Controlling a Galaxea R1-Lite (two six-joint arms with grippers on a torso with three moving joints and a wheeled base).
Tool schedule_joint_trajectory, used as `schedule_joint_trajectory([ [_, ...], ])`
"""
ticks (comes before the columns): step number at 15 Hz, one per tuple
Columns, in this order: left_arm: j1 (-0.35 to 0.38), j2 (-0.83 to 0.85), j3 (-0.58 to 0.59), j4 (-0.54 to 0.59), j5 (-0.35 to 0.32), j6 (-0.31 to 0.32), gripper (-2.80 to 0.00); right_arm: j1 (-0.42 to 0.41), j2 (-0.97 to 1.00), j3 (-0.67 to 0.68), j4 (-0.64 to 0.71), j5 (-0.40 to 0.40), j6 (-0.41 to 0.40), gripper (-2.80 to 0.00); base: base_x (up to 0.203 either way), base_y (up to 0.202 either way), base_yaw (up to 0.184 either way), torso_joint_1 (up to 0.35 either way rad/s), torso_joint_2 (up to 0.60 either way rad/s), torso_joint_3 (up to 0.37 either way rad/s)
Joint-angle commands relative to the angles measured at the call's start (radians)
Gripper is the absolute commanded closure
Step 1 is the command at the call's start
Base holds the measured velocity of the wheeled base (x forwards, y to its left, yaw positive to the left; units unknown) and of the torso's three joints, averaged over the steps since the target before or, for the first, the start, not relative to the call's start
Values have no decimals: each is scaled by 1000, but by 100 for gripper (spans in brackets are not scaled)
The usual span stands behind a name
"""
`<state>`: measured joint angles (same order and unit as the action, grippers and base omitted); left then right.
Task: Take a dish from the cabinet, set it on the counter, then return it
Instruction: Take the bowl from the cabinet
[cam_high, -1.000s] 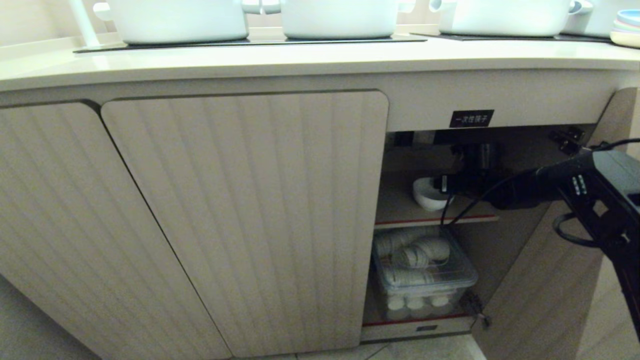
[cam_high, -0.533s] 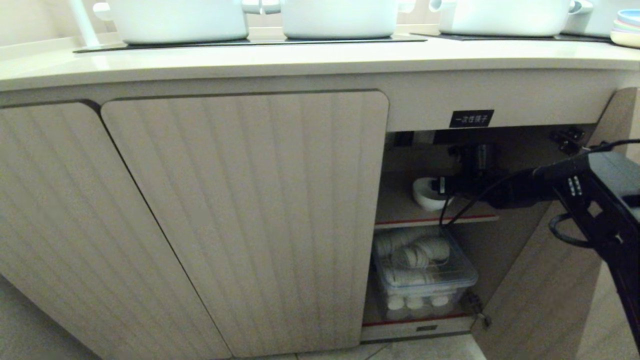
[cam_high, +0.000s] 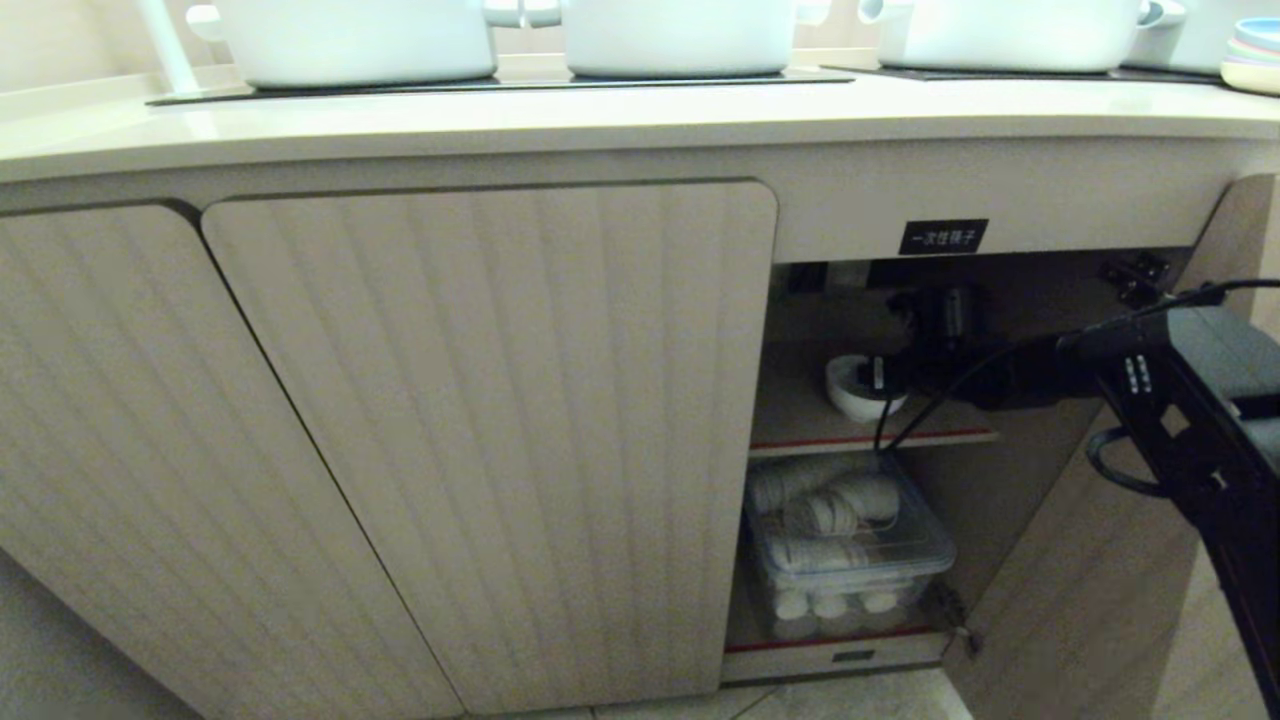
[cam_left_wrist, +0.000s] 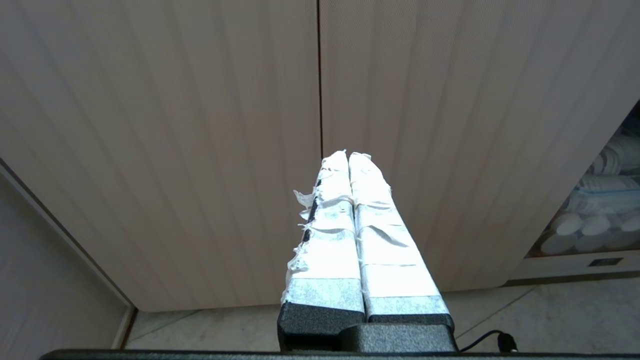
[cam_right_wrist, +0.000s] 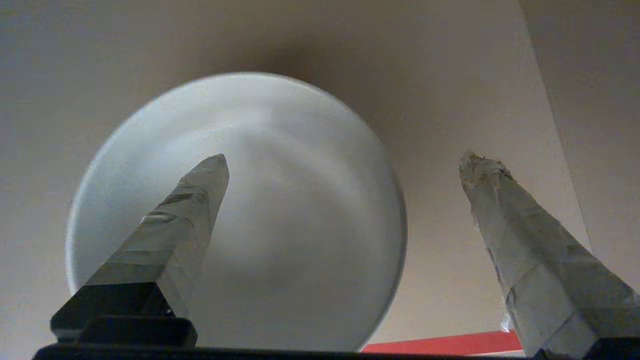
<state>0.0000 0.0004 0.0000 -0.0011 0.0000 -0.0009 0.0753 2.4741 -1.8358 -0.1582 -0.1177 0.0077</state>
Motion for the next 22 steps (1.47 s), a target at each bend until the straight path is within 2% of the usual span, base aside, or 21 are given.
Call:
schedule_joint_trajectory([
  [1,0,0,0,0,0,-1,0,0,12,-20,8,0,1,-280,0,0,0,0,0,0],
  [8,0,0,0,0,0,-1,0,0,47,-118,122,3,3,-280,0,0,0,0,0,0],
  [22,0,0,0,0,0,-1,0,-3,69,-122,137,4,6,-280,0,0,0,0,0,0],
])
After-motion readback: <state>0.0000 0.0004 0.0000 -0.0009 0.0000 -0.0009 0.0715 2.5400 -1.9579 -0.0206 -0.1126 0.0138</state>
